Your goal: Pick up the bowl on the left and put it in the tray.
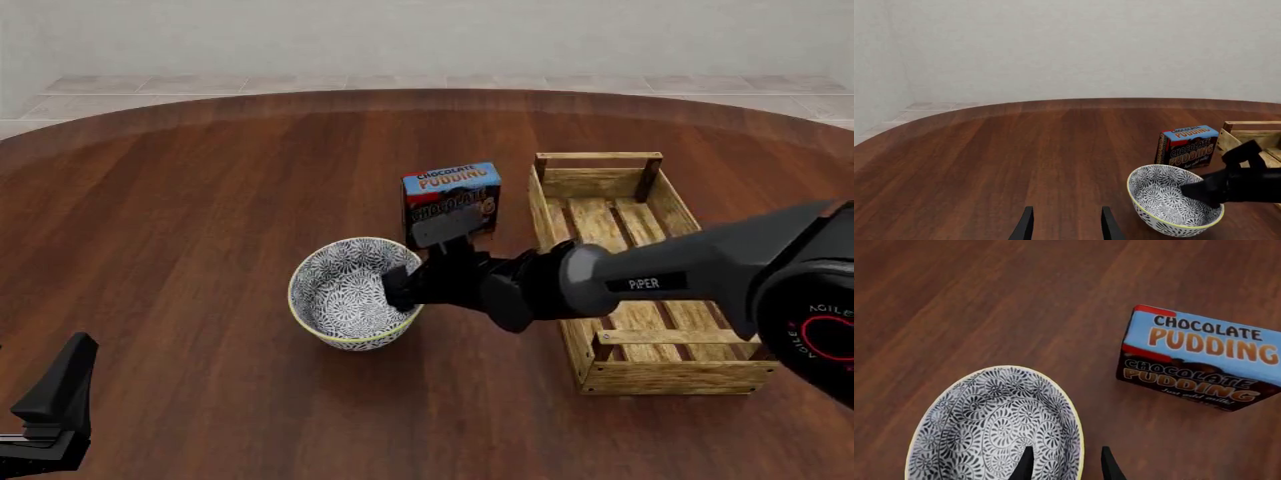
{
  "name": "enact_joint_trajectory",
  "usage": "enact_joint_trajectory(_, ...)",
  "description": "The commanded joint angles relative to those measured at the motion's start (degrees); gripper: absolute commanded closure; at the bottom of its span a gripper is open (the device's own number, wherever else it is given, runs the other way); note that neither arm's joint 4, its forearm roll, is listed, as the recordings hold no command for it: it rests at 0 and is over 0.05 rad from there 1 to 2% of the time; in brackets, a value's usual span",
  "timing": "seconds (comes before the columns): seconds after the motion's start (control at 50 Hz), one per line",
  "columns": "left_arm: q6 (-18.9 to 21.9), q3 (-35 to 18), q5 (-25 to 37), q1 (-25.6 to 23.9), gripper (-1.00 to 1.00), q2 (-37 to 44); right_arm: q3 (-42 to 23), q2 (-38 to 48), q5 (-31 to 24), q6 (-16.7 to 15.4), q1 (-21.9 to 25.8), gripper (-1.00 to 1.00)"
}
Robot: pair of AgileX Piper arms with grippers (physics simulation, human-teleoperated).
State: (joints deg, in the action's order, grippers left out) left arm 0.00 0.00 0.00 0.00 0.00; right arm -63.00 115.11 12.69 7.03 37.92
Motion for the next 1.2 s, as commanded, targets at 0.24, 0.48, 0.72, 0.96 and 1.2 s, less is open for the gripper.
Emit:
enact_joint_trajectory(0.24,0.00,0.00,0.00,0.00,-1.00,0.00,0.24,1.14,1.16,0.86,-0.07,-1.00)
enact_joint_trajectory(0.48,0.00,0.00,0.00,0.00,-1.00,0.00,0.06,1.75,1.63,1.07,-0.68,-1.00)
enact_joint_trajectory(0.72,0.00,0.00,0.00,0.00,-1.00,0.00,0.08,2.08,1.89,1.42,-0.72,-1.00)
enact_joint_trajectory(0.96,0.00,0.00,0.00,0.00,-1.00,0.00,0.88,2.27,2.97,1.98,-0.37,1.00)
enact_joint_trajectory(1.2,0.00,0.00,0.00,0.00,-1.00,0.00,2.65,0.94,3.58,3.27,0.72,1.00)
